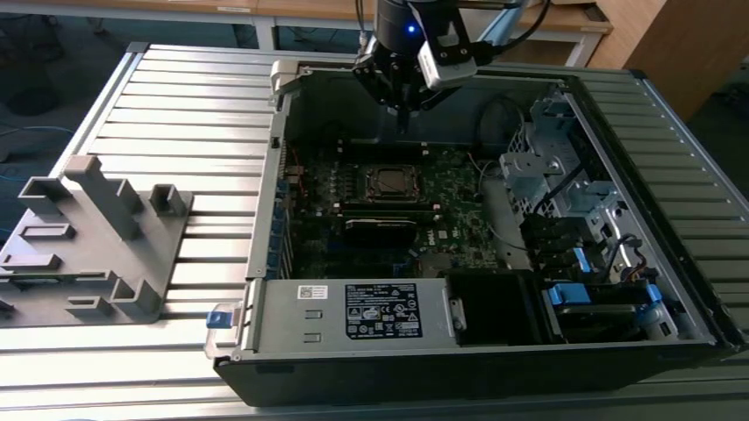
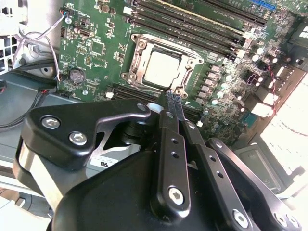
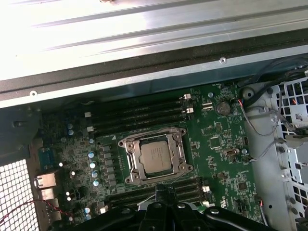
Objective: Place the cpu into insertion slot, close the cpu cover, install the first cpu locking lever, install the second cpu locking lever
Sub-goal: 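Install the second cpu locking lever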
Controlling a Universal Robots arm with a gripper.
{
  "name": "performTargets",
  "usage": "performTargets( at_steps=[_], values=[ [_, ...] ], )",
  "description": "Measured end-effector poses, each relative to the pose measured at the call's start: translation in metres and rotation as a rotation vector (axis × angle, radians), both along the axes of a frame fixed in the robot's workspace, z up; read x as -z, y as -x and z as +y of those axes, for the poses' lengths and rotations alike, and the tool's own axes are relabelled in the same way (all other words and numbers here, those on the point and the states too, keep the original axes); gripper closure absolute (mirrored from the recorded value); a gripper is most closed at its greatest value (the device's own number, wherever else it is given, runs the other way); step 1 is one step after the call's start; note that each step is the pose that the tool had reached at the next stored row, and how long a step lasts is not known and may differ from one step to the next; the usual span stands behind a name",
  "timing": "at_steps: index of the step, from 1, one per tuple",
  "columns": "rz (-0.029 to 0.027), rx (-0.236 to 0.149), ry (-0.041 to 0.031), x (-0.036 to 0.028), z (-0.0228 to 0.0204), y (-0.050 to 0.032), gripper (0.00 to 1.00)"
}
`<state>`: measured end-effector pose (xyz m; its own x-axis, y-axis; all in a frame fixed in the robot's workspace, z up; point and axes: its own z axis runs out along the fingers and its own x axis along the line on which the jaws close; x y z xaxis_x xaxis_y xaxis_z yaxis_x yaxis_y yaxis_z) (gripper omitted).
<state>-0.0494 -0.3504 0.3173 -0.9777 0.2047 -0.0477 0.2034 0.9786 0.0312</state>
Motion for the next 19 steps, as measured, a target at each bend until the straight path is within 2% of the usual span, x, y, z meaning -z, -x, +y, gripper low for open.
performTargets(
  at_steps=[6, 15, 19],
  values=[
    [0.0, 0.0, 0.0, 0.0, -0.0019, 0.0, 0.89],
    [0.0, -0.001, 0.0, 0.0003, -0.0093, 0.0, 0.89],
    [0.0, -0.002, -0.0001, 0.0045, -0.0123, 0.0, 0.89]
  ],
)
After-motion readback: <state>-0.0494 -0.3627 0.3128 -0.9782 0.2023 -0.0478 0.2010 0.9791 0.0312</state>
